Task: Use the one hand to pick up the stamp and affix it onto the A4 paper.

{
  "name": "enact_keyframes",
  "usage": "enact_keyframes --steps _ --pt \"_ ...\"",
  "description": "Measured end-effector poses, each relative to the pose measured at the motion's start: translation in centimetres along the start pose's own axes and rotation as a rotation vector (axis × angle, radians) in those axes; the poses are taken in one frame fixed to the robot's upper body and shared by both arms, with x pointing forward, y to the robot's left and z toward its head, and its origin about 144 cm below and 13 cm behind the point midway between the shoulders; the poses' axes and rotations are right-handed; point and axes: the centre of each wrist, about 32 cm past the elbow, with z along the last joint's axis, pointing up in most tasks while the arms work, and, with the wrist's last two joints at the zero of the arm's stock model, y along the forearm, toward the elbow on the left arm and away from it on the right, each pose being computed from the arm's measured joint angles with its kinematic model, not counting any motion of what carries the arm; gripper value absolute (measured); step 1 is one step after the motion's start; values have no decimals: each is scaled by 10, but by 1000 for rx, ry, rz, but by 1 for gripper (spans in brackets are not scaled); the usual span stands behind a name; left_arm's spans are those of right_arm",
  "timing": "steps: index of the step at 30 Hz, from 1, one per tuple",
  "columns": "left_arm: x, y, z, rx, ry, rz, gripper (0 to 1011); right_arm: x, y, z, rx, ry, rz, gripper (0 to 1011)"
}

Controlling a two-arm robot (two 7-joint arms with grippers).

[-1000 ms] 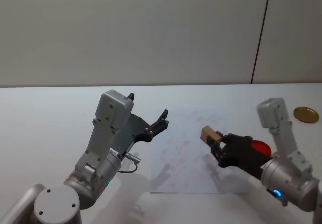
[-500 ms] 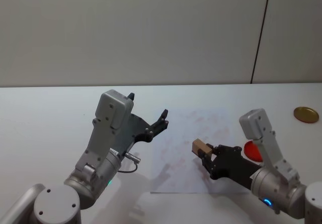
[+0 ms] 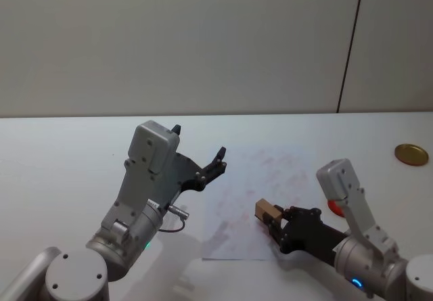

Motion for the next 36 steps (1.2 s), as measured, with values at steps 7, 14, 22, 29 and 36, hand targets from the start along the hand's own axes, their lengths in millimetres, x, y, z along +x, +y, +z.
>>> enact_keyframes --steps 7,14,22,29,36 --pt "0 0 0 0 0 0 993 -2 1 -6 -5 5 5 219" --pt "0 0 0 0 0 0 993 -4 2 -12 -14 7 -1 219" --pt "0 0 0 0 0 0 993 -3 4 -13 -20 7 -6 219" --pt "0 0 0 0 0 0 993 -1 5 -12 -24 10 -11 219" --pt "0 0 0 0 0 0 993 2 3 -9 -5 28 -19 219"
